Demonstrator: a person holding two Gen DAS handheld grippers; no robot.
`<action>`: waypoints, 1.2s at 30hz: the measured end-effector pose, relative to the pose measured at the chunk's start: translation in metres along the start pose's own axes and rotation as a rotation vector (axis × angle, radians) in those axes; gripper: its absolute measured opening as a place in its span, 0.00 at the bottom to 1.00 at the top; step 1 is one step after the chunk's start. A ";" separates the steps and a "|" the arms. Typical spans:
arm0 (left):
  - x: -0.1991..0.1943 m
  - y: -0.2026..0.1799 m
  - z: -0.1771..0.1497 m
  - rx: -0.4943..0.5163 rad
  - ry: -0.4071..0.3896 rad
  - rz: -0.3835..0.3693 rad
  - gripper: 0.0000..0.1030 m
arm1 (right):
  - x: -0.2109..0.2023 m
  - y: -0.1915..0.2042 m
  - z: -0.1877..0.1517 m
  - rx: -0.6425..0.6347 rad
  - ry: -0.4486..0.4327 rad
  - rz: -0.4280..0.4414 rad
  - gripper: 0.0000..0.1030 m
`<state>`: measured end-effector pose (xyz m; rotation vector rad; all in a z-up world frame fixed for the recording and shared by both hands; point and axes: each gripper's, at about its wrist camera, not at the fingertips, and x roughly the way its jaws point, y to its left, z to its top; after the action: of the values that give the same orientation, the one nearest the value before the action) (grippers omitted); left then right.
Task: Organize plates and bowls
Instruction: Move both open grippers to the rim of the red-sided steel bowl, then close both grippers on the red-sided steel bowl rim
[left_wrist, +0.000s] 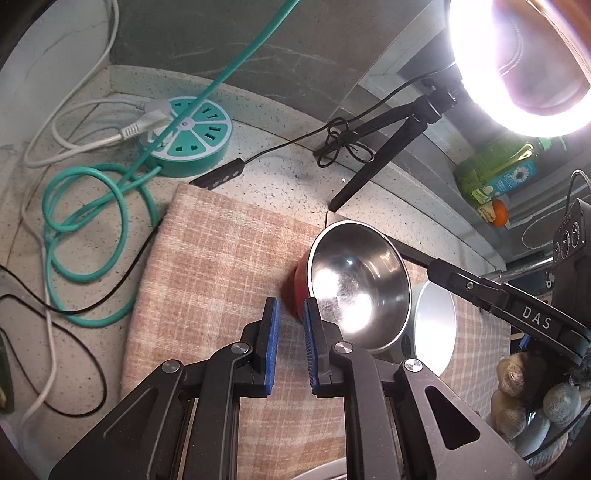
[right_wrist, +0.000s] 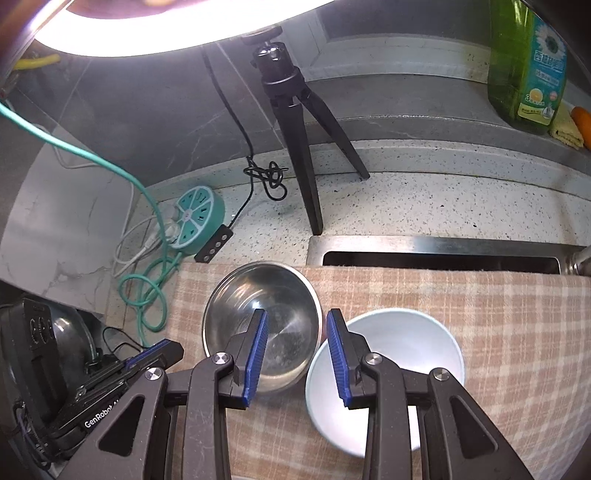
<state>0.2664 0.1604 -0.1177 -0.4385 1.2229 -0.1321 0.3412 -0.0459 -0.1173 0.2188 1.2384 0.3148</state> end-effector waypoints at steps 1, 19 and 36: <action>0.003 0.000 0.002 -0.006 0.008 -0.006 0.11 | 0.003 0.000 0.002 -0.001 0.002 -0.005 0.29; 0.023 -0.008 0.011 0.013 0.036 -0.015 0.11 | 0.037 -0.001 0.015 -0.015 0.061 -0.032 0.18; 0.027 -0.013 0.007 0.020 0.017 0.008 0.07 | 0.042 0.002 0.012 -0.004 0.079 -0.039 0.08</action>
<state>0.2843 0.1414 -0.1340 -0.4158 1.2392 -0.1414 0.3649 -0.0295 -0.1503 0.1805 1.3182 0.2944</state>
